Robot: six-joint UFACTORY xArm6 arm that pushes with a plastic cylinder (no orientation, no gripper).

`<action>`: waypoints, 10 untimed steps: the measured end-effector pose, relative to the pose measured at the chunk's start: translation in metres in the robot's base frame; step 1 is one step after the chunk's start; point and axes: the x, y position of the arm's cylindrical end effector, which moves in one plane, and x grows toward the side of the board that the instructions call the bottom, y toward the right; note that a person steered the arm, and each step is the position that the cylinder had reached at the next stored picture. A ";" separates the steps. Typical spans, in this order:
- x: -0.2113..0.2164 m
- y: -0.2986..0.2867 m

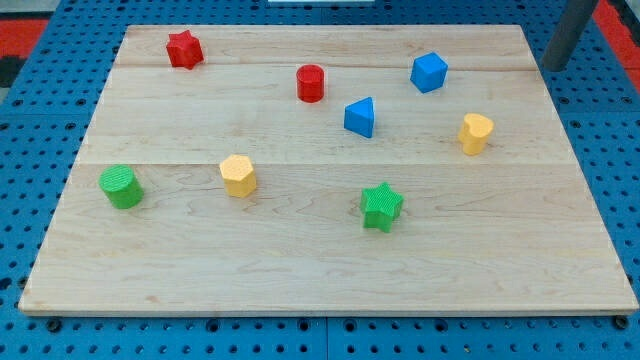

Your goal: Place your arm right bottom diagonally towards the yellow heart

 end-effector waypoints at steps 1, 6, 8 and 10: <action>0.001 0.002; 0.149 0.020; 0.168 0.007; 0.185 -0.037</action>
